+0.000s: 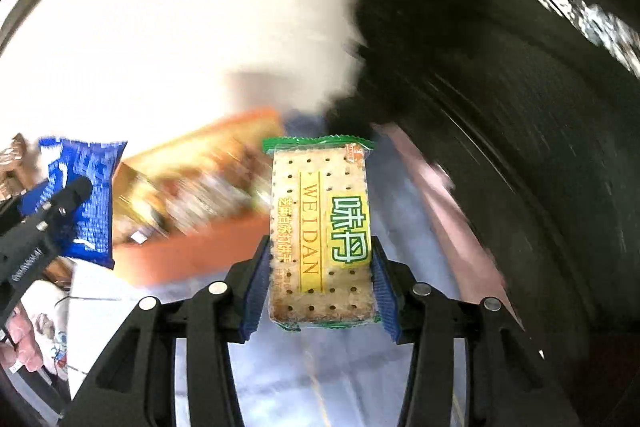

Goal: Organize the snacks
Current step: 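Carry the blue bag into the orange box while the right tool carries the cracker pack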

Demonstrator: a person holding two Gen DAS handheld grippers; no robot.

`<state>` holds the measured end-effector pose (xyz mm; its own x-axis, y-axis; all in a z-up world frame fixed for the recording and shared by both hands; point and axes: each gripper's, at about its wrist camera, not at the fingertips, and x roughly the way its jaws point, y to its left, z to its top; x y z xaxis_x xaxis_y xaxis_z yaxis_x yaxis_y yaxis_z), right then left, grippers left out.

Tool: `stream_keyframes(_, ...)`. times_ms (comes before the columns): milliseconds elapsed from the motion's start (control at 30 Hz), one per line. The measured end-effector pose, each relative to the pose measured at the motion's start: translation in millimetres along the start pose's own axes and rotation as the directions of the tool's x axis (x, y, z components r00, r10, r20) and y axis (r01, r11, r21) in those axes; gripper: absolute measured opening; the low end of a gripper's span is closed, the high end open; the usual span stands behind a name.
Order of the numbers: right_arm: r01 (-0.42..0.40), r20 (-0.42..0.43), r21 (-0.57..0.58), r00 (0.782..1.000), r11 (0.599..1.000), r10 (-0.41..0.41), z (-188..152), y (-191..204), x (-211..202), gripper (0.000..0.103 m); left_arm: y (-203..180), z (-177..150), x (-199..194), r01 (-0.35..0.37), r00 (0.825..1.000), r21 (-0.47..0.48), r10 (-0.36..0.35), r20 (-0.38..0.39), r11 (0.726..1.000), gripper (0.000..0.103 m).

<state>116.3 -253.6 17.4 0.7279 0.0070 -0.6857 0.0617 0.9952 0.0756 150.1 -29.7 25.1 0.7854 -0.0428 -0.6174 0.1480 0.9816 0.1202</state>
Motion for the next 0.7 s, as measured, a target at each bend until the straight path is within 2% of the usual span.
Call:
stream_keyframes(100,-0.036,-0.002,-0.052,0.999,0.998,0.036,31,29,22,0.047,31,10,12,-0.089,0.996,-0.056,0.088,-0.014,0.994,0.045)
stream_keyframes(233,-0.099,-0.060,-0.085,0.994,0.991,0.094,54,57,55,0.047,52,15,40,-0.121,0.992,-0.102,0.115,-0.057,0.987,0.045)
stream_keyframes(300,-0.080,-0.076,-0.108,0.995,0.991,0.072,61,64,70,0.047,60,14,56,-0.120,0.990,-0.117,0.110,-0.092,0.986,0.045)
stream_keyframes(433,-0.070,-0.100,-0.105,0.993,0.992,0.059,60,72,83,0.047,63,8,76,-0.125,0.987,-0.125,0.111,-0.115,0.984,0.045)
stream_keyframes(533,-0.063,-0.113,-0.109,0.992,0.992,0.051,54,74,92,0.047,65,6,85,-0.099,0.990,-0.151,0.082,-0.116,0.983,0.045)
stream_keyframes(633,-0.027,-0.101,-0.114,0.995,0.993,0.016,53,75,99,0.048,62,5,90,-0.101,0.990,-0.148,0.084,-0.116,0.984,0.045)
stream_keyframes(667,-0.008,-0.094,-0.106,0.996,0.994,-0.002,53,75,100,0.050,61,6,92,-0.098,0.990,-0.151,0.081,-0.114,0.984,0.046)
stream_keyframes(700,0.002,-0.094,-0.109,0.996,0.994,-0.012,54,75,101,0.067,62,6,92,-0.095,0.991,-0.164,0.077,-0.110,0.982,0.049)
